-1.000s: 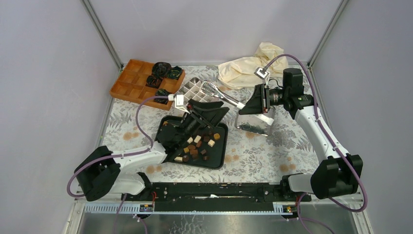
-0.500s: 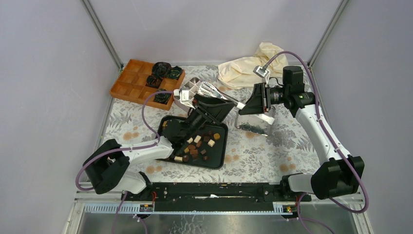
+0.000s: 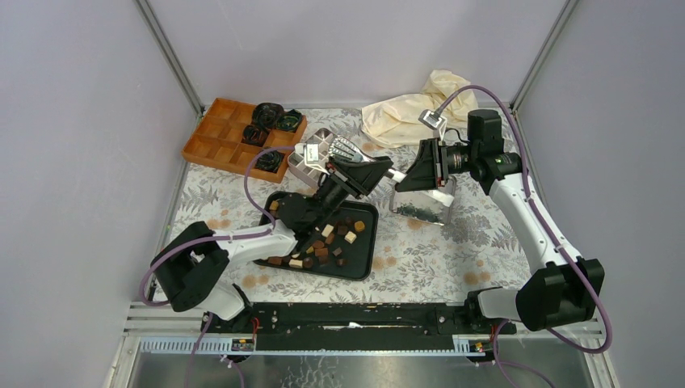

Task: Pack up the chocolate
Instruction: Adjust the clamp.

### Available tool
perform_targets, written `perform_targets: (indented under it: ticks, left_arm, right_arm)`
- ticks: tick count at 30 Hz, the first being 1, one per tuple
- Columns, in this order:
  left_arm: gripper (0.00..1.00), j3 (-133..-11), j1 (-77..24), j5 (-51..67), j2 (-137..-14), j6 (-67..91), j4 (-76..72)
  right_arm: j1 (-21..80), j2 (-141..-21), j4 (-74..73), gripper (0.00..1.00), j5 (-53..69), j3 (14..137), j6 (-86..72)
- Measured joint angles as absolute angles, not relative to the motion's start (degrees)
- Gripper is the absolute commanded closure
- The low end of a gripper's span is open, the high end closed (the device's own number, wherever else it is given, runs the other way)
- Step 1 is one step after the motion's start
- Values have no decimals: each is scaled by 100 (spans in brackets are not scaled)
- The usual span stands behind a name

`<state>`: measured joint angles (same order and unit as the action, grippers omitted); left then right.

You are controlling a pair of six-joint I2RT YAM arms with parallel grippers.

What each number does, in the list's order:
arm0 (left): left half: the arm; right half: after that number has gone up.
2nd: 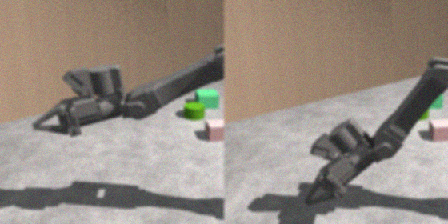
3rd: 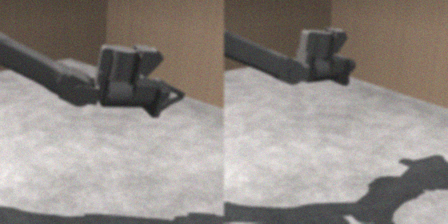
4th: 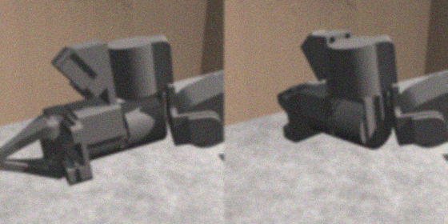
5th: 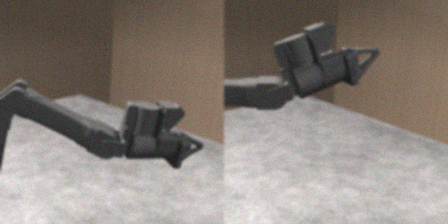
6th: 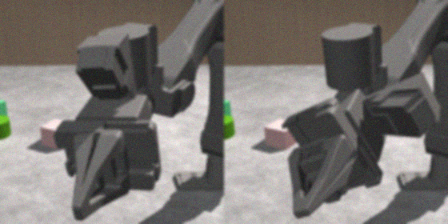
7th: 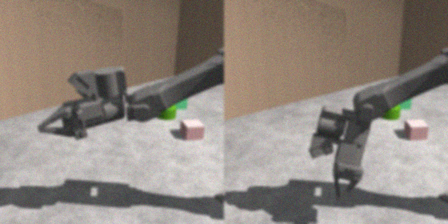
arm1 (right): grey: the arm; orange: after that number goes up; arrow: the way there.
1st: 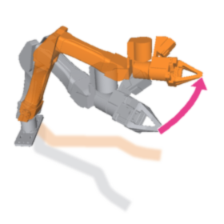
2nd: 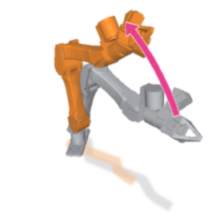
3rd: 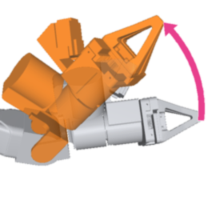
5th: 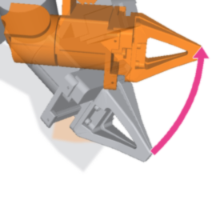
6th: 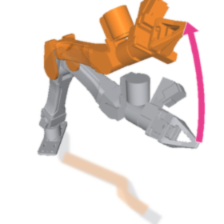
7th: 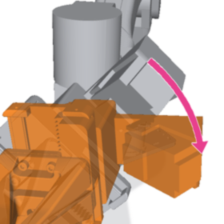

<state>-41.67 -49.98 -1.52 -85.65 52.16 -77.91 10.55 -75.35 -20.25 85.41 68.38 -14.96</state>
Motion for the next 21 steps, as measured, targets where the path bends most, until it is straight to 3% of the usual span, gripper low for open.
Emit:
perform_targets:
  ticks: [6, 10, 21]
  left_arm:
    - [72, -4191, -5017, -224, -8565, 5258, -7747]
    - [72, -4191, -5050, -333, -8565, 5262, -7712]
    - [67, -4191, -5096, -548, -8567, 5448, -7723]
  right_arm:
    - [1055, -7535, -2036, 48, 8495, 6838, -1450]
    - [1055, -7537, -2193, 47, 8442, 6901, -1243]
    - [1072, -7537, -2587, 59, 8300, 7120, -722]
